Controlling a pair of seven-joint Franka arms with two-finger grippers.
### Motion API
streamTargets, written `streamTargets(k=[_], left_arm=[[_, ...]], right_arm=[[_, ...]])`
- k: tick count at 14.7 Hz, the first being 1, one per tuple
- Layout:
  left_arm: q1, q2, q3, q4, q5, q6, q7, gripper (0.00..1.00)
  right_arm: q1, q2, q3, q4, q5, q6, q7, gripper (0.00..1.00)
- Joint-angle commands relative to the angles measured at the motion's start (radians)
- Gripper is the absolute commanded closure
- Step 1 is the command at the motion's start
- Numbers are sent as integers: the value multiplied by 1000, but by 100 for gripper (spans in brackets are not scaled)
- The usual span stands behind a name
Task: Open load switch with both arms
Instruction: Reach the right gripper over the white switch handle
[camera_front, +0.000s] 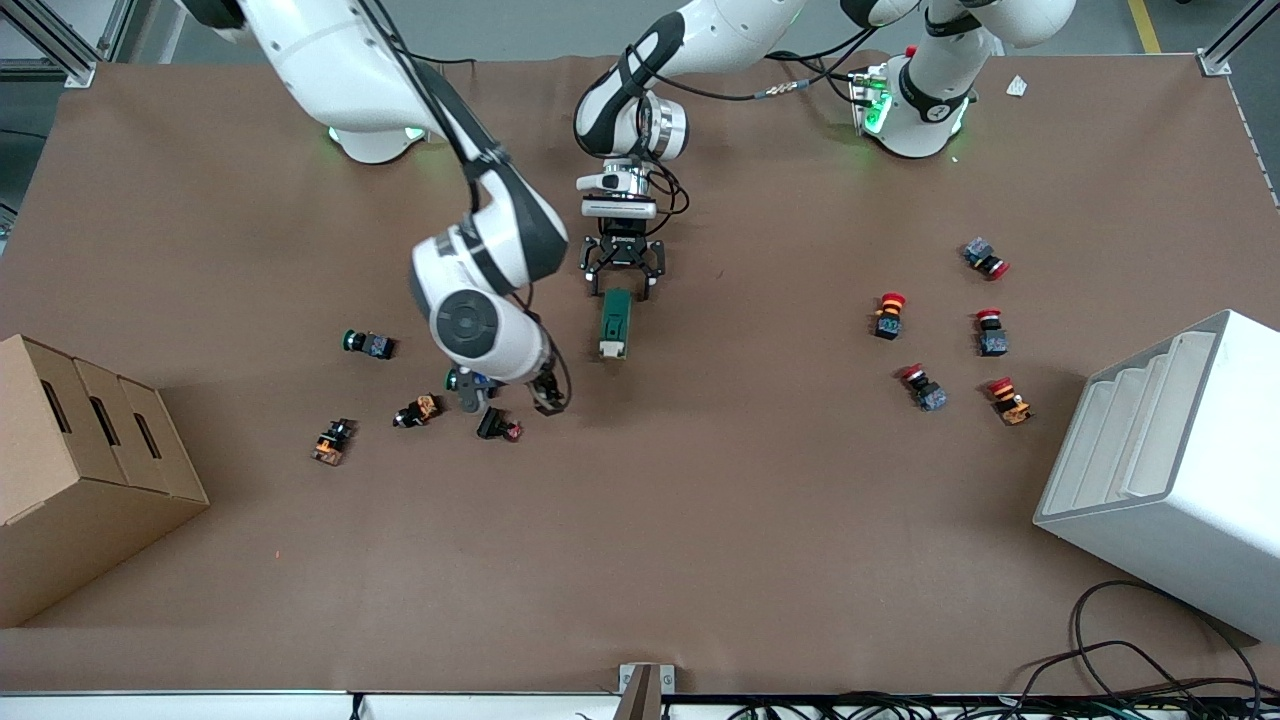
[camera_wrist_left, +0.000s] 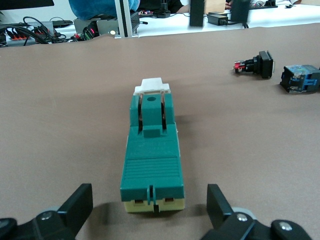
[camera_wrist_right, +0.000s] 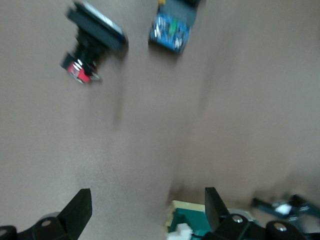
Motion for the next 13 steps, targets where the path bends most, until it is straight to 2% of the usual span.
streamTargets(k=[1, 6, 10, 13], left_arm=[[2, 53, 3, 0, -3, 9, -8, 0], [2, 56, 3, 6, 1, 6, -14, 0], [7, 63, 5, 21, 8, 6, -3, 0], [8, 62, 5, 20, 6, 6, -3, 0]], right_arm=[[34, 63, -9, 39, 17, 21, 74, 0], [54, 89, 4, 39, 127, -2, 74, 0], [68, 88, 23, 66, 132, -129, 75, 0], [68, 83, 43, 74, 133, -169, 82, 0]])
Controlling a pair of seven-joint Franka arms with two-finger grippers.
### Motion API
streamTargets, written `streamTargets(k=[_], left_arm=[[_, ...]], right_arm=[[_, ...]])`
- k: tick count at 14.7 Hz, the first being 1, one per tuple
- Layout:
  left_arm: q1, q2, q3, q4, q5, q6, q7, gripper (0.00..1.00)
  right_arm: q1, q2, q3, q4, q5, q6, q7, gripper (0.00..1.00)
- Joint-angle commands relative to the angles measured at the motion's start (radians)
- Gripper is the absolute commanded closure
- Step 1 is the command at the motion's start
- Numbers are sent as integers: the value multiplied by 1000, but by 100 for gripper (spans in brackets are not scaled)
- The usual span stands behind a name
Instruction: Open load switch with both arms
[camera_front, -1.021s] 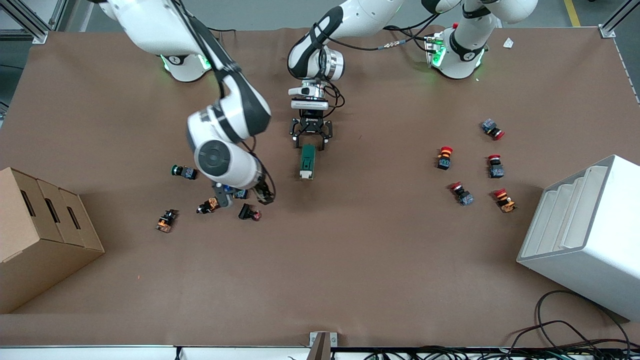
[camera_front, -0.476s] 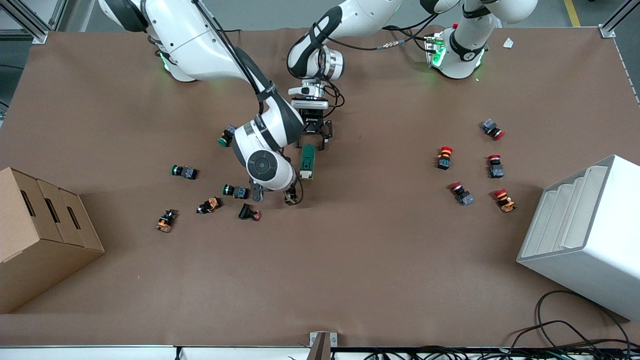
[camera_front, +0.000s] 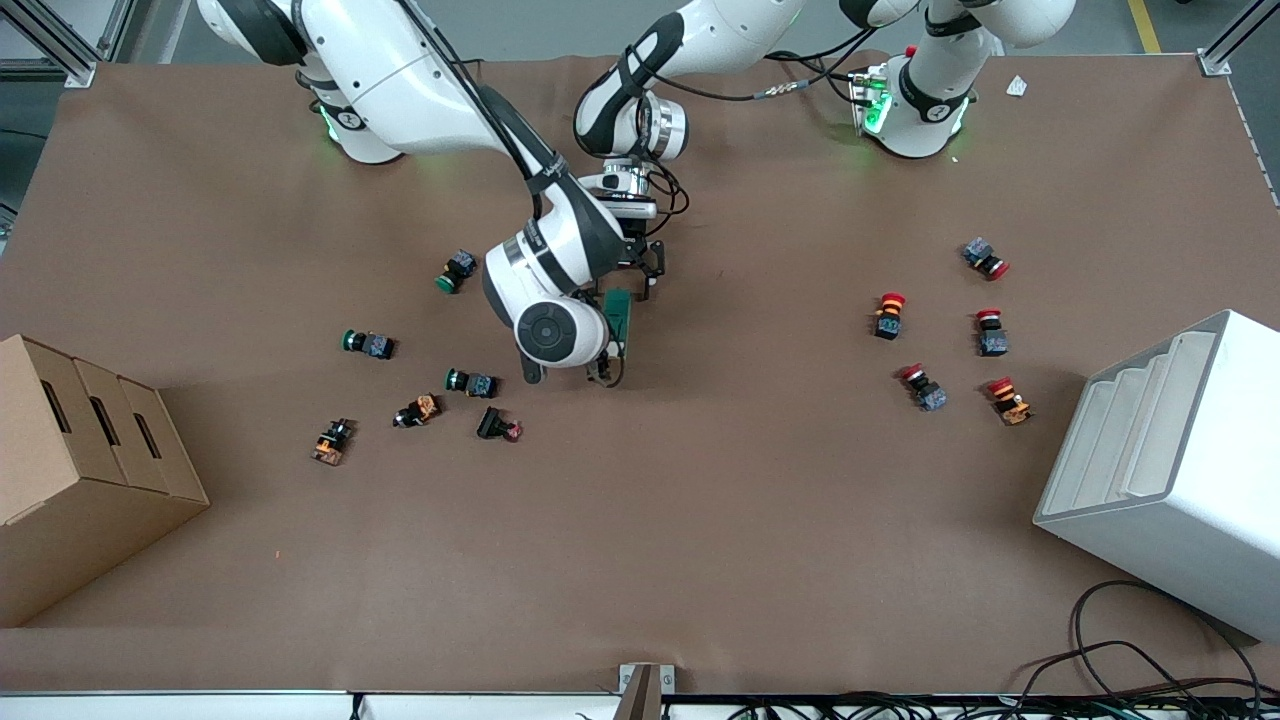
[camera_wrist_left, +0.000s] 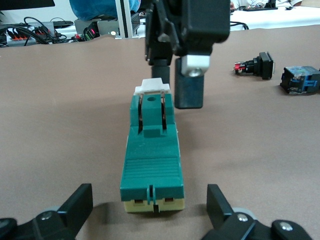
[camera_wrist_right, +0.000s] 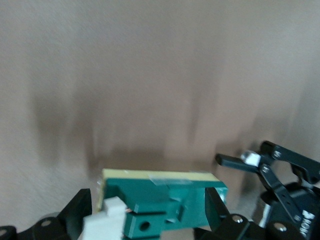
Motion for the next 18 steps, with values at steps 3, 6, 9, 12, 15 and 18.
streamTargets(k=[3, 6, 9, 12, 15, 18], left_arm=[[9, 60, 5, 17, 3, 11, 6, 0], [6, 57, 5, 8, 1, 9, 3, 0], [2, 63, 5, 4, 1, 6, -1, 0], [3, 66, 5, 6, 3, 6, 5, 0], [3, 66, 3, 12, 1, 8, 8, 0], [6, 73, 5, 20, 3, 6, 12, 0]], right_arm=[[3, -3, 8, 56, 20, -112, 14, 0], [0, -3, 8, 113, 50, -204, 14, 0], [1, -6, 8, 135, 52, -273, 14, 0], [10, -6, 10, 135, 50, -314, 12, 0], [44, -1, 8, 121, 49, -345, 14, 0], [63, 3, 8, 92, 49, -336, 14, 0]])
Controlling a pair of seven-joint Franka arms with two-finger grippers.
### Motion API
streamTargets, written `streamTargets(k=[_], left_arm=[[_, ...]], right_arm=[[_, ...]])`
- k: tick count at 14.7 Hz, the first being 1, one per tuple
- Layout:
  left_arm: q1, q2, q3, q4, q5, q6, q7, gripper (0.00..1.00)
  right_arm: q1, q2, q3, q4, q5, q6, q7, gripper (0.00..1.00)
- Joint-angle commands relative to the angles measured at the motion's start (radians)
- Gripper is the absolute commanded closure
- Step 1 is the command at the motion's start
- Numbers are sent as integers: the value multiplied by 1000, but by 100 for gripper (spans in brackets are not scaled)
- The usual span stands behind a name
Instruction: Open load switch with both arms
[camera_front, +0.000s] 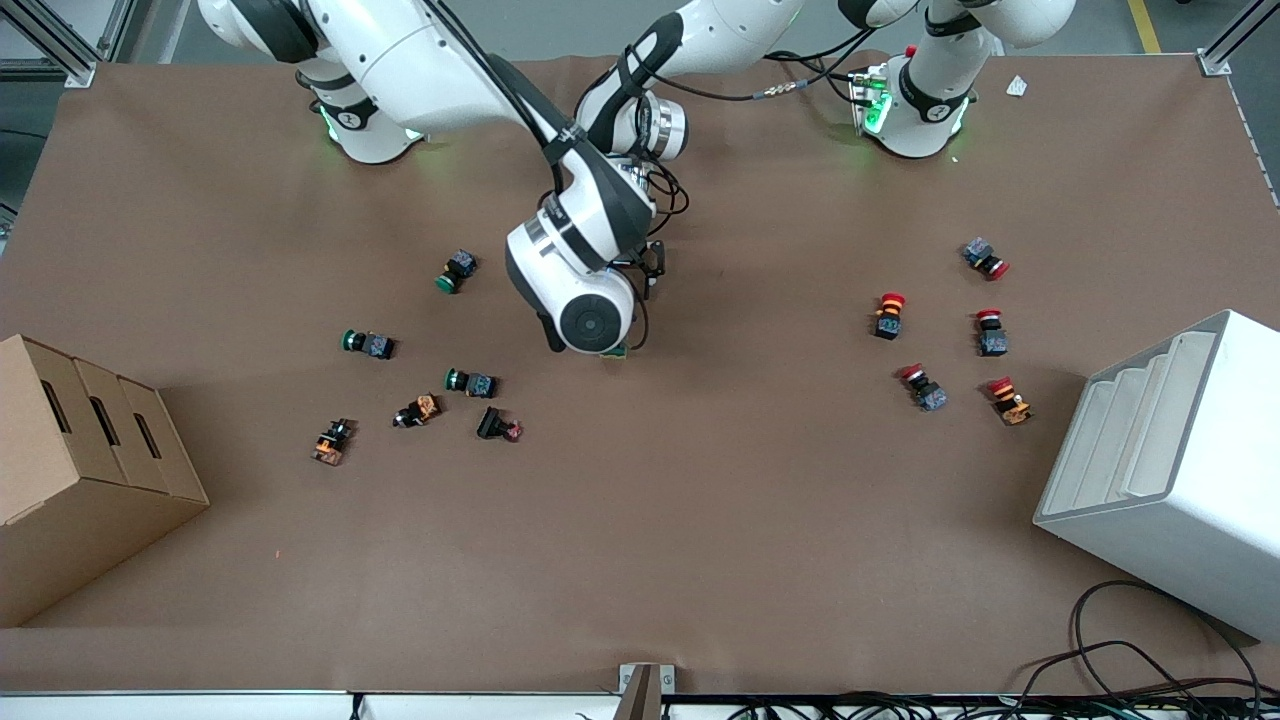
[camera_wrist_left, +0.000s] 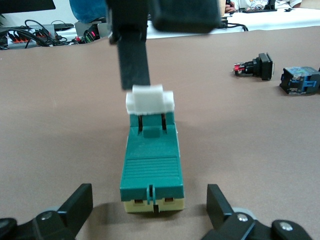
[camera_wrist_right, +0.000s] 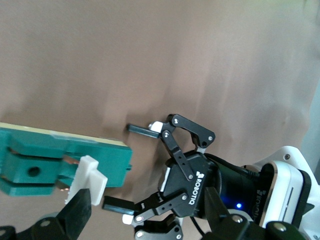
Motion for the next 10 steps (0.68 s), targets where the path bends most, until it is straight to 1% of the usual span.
streamTargets(k=[1, 6, 10], left_arm=[[10, 68, 5, 18, -1, 19, 12, 0], [11, 67, 5, 16, -2, 19, 11, 0], [7, 67, 3, 13, -4, 18, 9, 0]], right_arm=[[16, 2, -2, -34, 10, 8, 9, 0], [18, 40, -4, -36, -2, 25, 6, 0], [-1, 33, -11, -22, -7, 16, 5, 0]])
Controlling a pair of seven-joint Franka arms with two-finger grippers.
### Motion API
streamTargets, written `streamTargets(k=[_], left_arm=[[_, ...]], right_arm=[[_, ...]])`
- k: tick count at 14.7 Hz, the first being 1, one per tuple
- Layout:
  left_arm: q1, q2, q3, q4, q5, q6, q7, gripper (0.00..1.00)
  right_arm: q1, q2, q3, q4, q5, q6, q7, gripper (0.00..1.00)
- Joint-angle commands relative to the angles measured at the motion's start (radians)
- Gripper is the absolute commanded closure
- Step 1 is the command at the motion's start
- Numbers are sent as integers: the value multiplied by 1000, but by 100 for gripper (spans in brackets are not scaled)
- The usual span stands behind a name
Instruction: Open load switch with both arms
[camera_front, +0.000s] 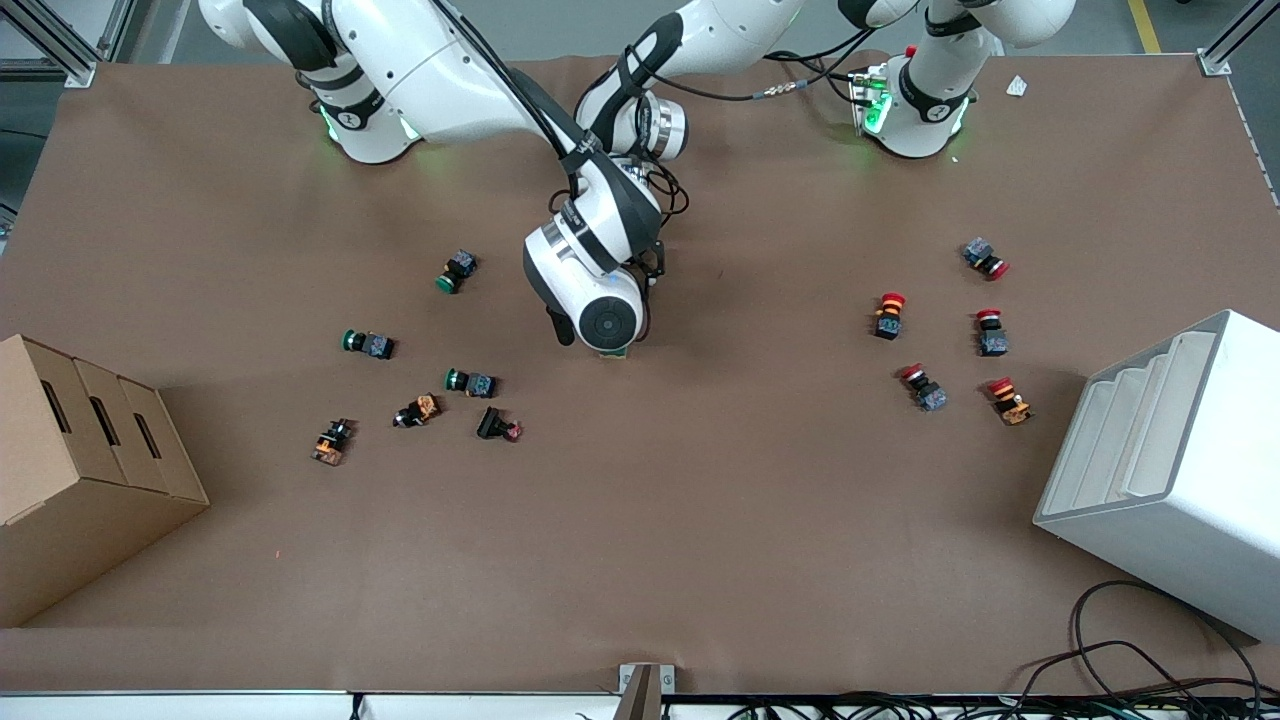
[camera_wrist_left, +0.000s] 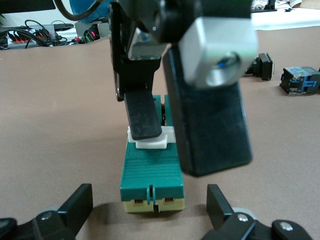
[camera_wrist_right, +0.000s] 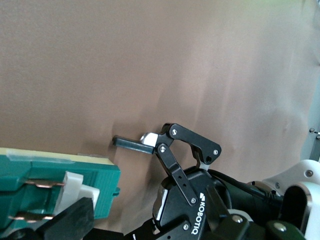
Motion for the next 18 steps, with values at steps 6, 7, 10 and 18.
streamTargets(k=[6, 7, 10, 18], left_arm=[[7, 54, -1, 15, -11, 18, 12, 0], [10, 47, -7, 15, -18, 19, 12, 0], [18, 27, -21, 54, -122, 30, 99, 0], [73, -122, -46, 274, -660, 33, 599, 0]], right_arm=[[-147, -40, -14, 158, -101, -194, -142, 0], [-163, -47, -15, 175, -150, -212, -186, 0], [-227, -107, -12, 183, -267, -208, -347, 0], [-531, -296, -12, 168, -278, -217, -1218, 0]])
